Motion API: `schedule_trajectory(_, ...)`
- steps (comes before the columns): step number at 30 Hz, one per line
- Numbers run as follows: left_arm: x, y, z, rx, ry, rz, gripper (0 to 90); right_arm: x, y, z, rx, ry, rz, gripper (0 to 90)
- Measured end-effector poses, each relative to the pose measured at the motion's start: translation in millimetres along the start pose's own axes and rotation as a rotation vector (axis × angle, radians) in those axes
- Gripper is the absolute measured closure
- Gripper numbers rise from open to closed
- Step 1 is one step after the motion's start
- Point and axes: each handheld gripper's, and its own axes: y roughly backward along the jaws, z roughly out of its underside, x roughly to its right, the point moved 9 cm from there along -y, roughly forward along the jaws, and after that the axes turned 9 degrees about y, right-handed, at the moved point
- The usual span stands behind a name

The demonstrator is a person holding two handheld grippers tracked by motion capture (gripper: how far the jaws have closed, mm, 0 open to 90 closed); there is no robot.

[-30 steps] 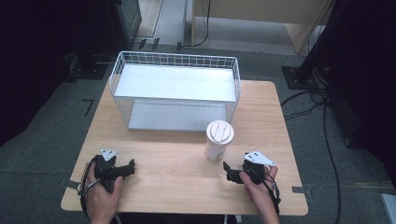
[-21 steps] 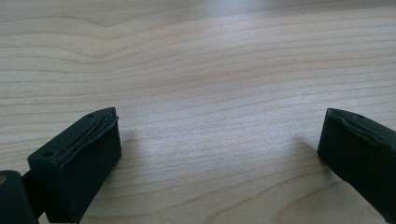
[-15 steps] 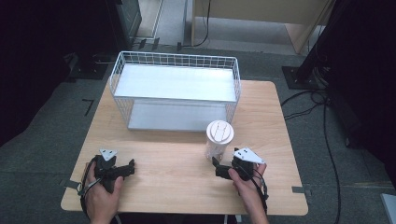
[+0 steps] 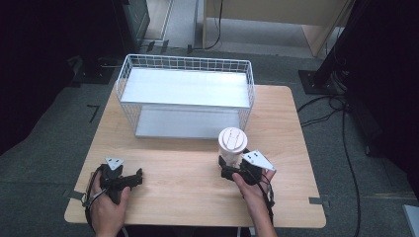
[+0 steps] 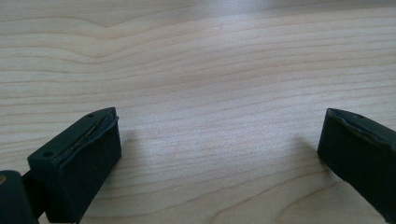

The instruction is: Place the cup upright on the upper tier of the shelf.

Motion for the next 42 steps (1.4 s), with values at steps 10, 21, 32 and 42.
schedule_trajectory(10,0.0,0.0,0.0,0.000,0.000,0.000,0.0,-0.3,-11.9,-18.8,0.069,-0.010,0.072,6.3)
schedule_trajectory(21,0.0,0.0,0.0,0.000,0.000,0.000,0.0,-2.7,-13.2,-33.9,0.121,0.013,0.133,13.9)
schedule_trajectory(32,0.0,0.0,0.0,0.000,0.000,0.000,0.0,-2.1,-5.3,-50.3,0.196,0.001,0.145,14.8)
schedule_trajectory(42,0.0,0.0,0.0,0.000,0.001,0.000,0.0,-13.0,0.4,-77.1,0.255,0.039,0.151,14.7)
